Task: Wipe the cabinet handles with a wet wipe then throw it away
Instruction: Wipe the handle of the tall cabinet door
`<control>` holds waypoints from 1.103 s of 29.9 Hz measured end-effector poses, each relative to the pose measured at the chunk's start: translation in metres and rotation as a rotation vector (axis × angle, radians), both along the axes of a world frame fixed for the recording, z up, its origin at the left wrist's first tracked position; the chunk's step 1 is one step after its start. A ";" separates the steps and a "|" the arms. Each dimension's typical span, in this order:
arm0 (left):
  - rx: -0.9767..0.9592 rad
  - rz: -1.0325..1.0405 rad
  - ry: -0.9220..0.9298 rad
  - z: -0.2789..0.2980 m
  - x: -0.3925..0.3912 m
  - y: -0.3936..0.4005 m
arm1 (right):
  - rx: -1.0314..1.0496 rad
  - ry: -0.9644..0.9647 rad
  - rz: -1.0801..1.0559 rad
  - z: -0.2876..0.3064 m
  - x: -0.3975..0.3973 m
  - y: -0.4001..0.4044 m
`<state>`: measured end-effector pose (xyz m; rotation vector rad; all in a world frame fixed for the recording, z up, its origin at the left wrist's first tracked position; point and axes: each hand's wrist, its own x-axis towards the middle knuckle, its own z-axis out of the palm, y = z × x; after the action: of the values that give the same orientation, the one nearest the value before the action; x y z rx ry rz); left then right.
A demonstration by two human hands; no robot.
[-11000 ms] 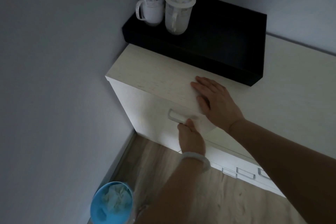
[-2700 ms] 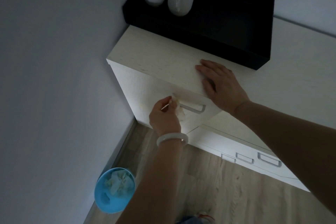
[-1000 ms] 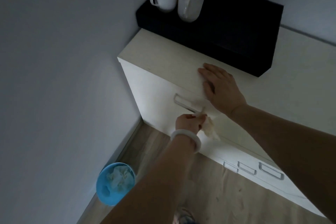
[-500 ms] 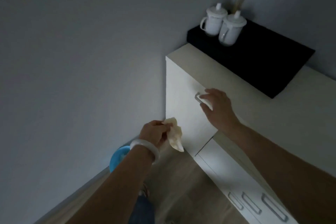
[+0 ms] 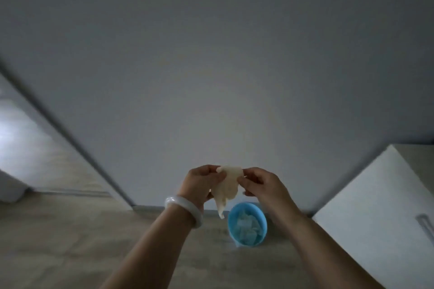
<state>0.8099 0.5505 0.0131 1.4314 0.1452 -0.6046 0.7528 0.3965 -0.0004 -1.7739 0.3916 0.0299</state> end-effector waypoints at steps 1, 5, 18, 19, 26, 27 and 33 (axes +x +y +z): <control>-0.007 0.045 -0.002 0.001 0.005 0.028 | -0.008 -0.008 0.060 0.003 0.013 0.025; -0.044 0.216 -0.009 0.000 0.018 0.144 | -0.060 -0.022 0.228 0.008 0.060 0.136; -0.111 0.793 0.068 0.005 0.003 0.573 | 0.282 0.088 0.596 0.001 0.139 0.586; -0.092 0.817 0.055 0.005 0.001 0.593 | 0.295 0.097 0.630 0.002 0.141 0.611; 0.020 1.100 0.029 -0.018 0.008 0.746 | 0.335 0.209 0.884 -0.020 0.179 0.789; 0.040 1.139 0.025 -0.024 0.014 0.770 | 0.325 0.217 0.919 -0.026 0.189 0.816; 0.187 1.335 0.019 -0.038 0.071 0.919 | 0.332 0.222 1.067 -0.039 0.264 0.979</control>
<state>0.8813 1.4698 -0.0249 1.1798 1.0830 0.5105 1.0166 1.3759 -0.0398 -1.4659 -0.4221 0.9884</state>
